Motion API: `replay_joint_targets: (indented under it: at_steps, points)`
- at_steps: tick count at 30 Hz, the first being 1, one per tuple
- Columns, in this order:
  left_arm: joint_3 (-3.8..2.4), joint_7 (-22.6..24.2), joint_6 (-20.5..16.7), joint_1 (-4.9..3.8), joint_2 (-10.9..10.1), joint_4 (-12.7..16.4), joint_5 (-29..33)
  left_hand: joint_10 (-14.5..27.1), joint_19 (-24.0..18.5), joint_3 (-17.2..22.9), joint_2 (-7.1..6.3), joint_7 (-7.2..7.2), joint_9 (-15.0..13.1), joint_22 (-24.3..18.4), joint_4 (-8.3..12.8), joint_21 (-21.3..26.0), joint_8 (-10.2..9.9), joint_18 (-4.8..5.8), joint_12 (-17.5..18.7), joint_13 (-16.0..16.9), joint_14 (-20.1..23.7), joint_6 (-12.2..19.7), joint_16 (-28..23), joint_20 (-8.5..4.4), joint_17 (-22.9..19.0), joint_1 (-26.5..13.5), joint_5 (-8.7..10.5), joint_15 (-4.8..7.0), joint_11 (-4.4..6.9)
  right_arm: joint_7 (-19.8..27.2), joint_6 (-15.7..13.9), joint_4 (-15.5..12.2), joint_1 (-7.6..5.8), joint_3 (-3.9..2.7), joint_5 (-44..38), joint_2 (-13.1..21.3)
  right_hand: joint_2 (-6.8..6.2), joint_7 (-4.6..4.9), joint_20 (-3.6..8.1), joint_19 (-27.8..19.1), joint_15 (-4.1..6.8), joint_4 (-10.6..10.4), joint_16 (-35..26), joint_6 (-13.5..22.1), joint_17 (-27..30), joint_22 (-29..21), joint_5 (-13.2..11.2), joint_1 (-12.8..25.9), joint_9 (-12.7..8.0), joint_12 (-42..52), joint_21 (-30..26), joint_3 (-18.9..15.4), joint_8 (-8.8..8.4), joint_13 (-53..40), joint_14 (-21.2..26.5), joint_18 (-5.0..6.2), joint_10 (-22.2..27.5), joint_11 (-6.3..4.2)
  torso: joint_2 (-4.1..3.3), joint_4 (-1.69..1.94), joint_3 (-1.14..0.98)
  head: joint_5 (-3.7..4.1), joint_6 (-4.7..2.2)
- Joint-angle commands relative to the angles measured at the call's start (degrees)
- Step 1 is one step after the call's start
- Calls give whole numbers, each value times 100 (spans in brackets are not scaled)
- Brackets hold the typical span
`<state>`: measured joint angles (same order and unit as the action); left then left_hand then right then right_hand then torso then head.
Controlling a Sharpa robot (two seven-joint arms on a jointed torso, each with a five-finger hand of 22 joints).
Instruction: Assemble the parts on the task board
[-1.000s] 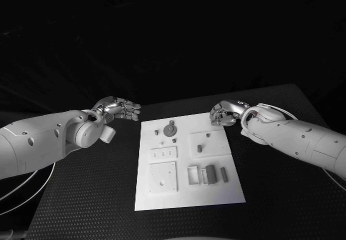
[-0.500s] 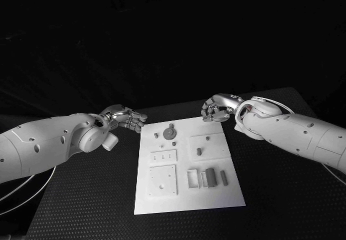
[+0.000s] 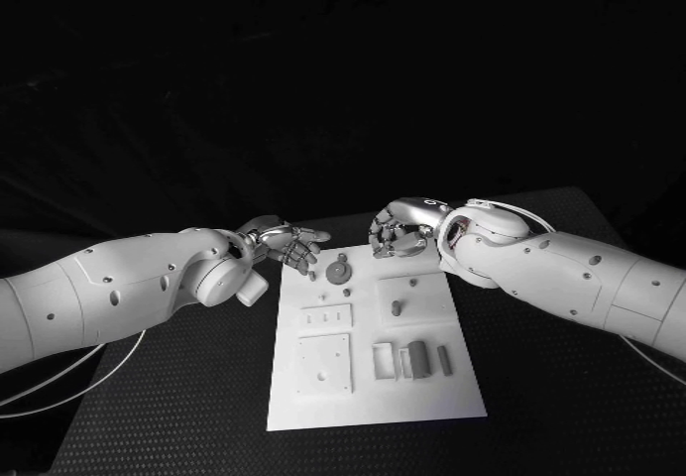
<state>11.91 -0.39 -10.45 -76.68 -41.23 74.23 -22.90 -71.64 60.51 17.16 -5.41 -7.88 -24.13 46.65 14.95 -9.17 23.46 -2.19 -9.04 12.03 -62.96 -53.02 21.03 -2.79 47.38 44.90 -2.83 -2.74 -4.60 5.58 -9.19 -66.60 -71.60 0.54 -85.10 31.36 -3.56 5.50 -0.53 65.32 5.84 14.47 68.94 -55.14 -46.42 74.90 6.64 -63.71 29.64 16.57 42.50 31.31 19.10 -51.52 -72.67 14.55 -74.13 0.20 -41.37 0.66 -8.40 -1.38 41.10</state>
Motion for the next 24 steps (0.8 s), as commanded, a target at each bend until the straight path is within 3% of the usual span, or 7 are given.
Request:
replay_joint_targets:
  at_steps: [1, 7, 12, 18, 24]
  points:
    - [-3, 250, -580, -8, 74, 102, -66, 20, 17, -27, 28, 12, -9, 9, 64, 21, -31, -67, 12, 24, 0, -15, -26, -28, 29, -46, 2, 21, 5, -403, 397, -117, 2, 15, -309, -58, 35, 78, 20, 37, 34, -23, -13, -112, -6, 117, 16, 19, 80, -41, 34, 17, 29, -13, -4, 45, -36, -17, 44, -38, 24, -51, 8]
    - [13, 267, -587, -7, 104, 309, -21, 24, 20, -49, 27, 14, -13, 14, 108, 28, -35, -66, 18, 43, 0, -21, -39, -29, 53, -73, 2, 21, 5, -552, 480, -214, 6, 30, -339, -145, 33, 76, 25, 38, 36, -5, -15, -113, -6, 115, 17, 7, 85, -54, 33, 23, 25, -22, -4, 45, -42, -18, 45, -35, 41, -88, 37]
    - [26, 227, -408, -7, 90, 335, -26, 17, 29, -50, 19, 24, -21, 22, 151, 30, -30, -68, 17, 64, -10, -43, -45, -34, 77, -47, 2, 26, 12, -608, 457, -274, 12, 35, -339, -185, 27, 76, 24, 31, 35, 2, -19, -115, -5, 115, 16, 10, 88, -61, 30, 22, 23, -27, 1, 45, -45, -18, 39, -41, 32, -90, 25]
    - [30, 171, -261, -7, 87, 314, -100, -15, 61, -35, 10, 55, -37, 45, 169, 26, -13, -69, 13, 107, -49, -113, -49, -45, 137, 105, 2, 41, 30, -705, 398, -428, 30, 35, -339, -191, 21, 76, 23, 27, 35, 9, -22, -118, -5, 115, 15, 13, 91, -68, 29, 20, 21, -33, 4, 45, -50, -18, 37, -31, 17, -100, 60]
    - [41, 156, -95, -6, 152, 258, -286, -73, 116, -32, 65, 87, -47, 70, 160, 8, 4, -70, -4, 145, -114, -192, -34, -63, 195, 167, 2, 66, 55, -746, 252, -511, 46, 34, -328, -184, 40, 72, 25, 34, 40, 13, -20, -127, -7, 116, 17, 12, 97, -75, 34, 26, 22, -43, 2, 45, -63, -22, 37, -34, 27, -121, 89]
